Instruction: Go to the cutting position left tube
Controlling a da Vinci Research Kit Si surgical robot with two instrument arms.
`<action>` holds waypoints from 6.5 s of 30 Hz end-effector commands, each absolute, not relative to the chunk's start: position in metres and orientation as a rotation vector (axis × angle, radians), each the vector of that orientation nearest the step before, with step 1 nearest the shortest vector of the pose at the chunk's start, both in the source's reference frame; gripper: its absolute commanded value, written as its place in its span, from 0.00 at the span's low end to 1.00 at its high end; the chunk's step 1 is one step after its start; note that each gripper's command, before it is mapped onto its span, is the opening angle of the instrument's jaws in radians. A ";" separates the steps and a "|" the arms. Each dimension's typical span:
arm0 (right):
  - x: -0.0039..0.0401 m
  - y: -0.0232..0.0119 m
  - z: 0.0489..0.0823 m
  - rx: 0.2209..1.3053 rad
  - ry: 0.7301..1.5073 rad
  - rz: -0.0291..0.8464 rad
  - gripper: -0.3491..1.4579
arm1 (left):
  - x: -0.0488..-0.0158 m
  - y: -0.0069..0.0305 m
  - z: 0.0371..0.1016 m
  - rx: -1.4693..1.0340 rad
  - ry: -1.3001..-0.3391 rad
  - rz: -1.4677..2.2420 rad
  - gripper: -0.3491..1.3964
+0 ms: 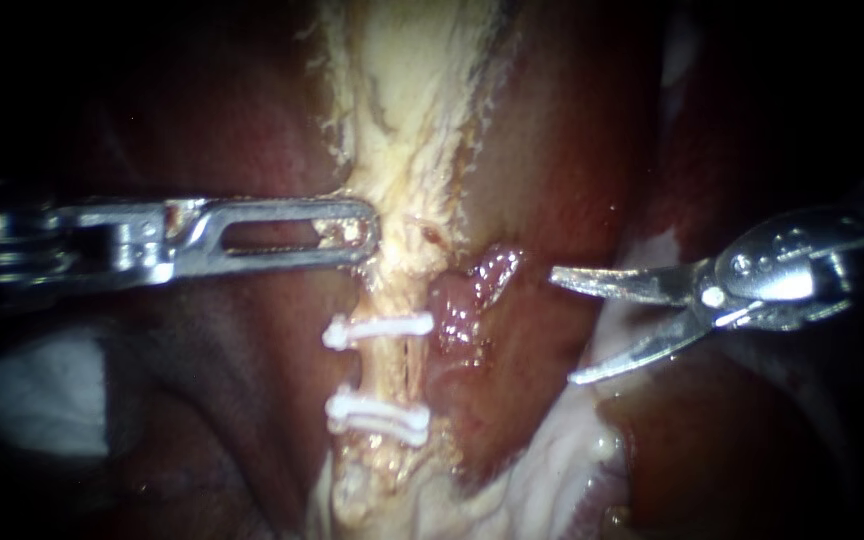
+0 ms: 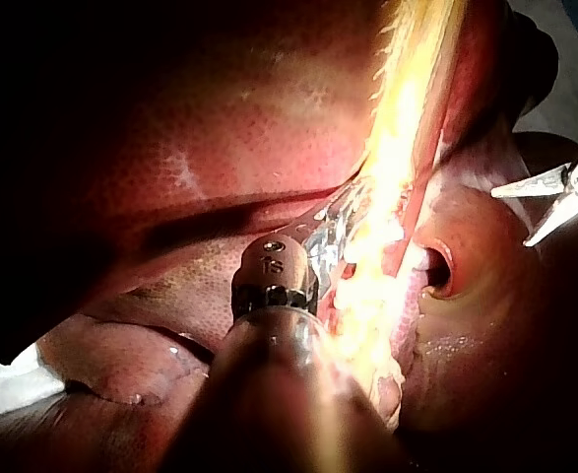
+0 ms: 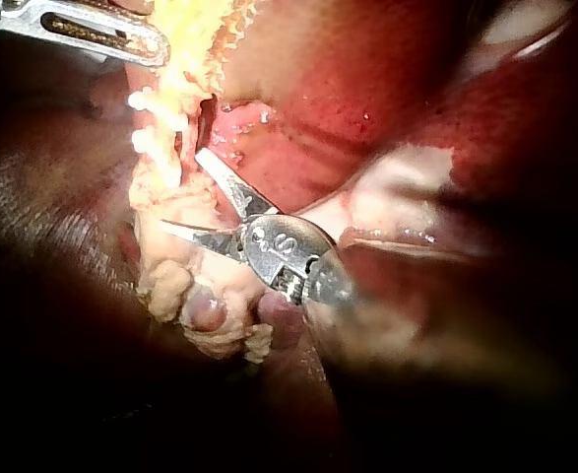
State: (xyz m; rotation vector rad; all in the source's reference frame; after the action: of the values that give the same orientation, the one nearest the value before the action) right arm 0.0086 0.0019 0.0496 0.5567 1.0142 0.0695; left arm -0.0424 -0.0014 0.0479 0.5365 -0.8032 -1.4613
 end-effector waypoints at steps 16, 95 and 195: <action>0.0101 -0.0001 0.0503 0.612 1.005 0.153 0.98 | -0.0388 -0.0010 0.0436 0.529 -0.799 -1.474 0.07; 0.0300 -0.0051 0.0599 0.970 1.016 0.189 0.93 | -0.0364 -0.0018 0.0387 0.500 -0.820 -1.505 0.07; 0.0382 -0.0042 0.0651 1.086 1.085 0.413 0.00 | -0.0357 -0.0011 0.0385 0.497 -0.824 -1.511 0.04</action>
State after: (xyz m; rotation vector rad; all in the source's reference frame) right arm 0.0382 -0.0042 0.0651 1.0865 1.0850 0.4133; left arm -0.0357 -0.0011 0.0385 0.4971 -0.8236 -1.5109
